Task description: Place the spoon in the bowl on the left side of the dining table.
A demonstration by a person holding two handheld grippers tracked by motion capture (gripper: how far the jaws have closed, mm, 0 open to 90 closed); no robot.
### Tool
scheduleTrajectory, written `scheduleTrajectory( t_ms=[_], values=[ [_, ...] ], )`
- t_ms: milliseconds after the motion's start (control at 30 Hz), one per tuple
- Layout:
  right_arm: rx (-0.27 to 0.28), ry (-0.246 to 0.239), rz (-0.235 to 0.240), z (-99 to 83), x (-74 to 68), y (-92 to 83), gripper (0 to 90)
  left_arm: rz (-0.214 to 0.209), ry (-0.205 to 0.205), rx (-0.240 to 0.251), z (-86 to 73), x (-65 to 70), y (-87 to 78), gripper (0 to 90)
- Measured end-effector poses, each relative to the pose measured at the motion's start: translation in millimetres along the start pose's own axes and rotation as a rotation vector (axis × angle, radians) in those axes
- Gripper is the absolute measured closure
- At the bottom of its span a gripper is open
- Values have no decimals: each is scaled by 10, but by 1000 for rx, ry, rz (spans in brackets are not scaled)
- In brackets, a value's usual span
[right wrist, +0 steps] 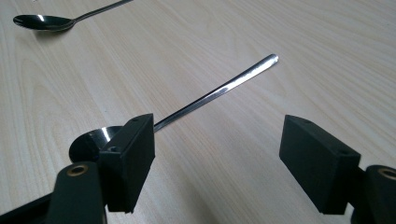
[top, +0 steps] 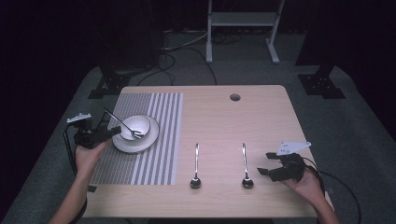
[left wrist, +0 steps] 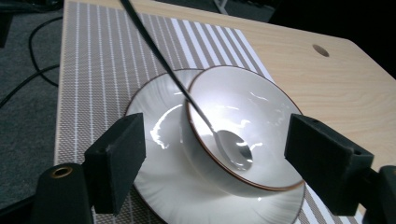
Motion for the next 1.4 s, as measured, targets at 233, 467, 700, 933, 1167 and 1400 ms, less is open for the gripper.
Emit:
scheduleTrajectory(
  t_ms=[233, 467, 700, 933, 1167, 1400],
  values=[
    [0, 1, -1, -2, 4, -3, 252, -20, 23, -10, -64, 96, -22, 142],
    [-2, 1, 0, 5, 2, 6, 250, -43, 53, -16, -112, 218, -26, 117],
    [-1, 6, -3, -6, 15, -1, 248, -67, 93, -21, -135, 364, -20, 100],
    [-2, 5, -4, -10, 18, -7, 247, -94, 136, -28, -155, 557, 8, 100],
    [-1, 8, -5, -19, 18, -13, 247, -128, 175, -34, -191, 755, 44, 100],
    [-2, 9, -5, -26, 19, -19, 246, -159, 197, -35, -221, 914, 87, 100]
  ],
)
Point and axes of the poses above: each handheld gripper's, and its own axes: y roughly forward along the jaws, z roughly out of its top, x roughly to its right, the point moved 5 cm from there along y, roughly forward along the jaws, and after that the axes turned 7 degrees about z, right-handed, at the moved point
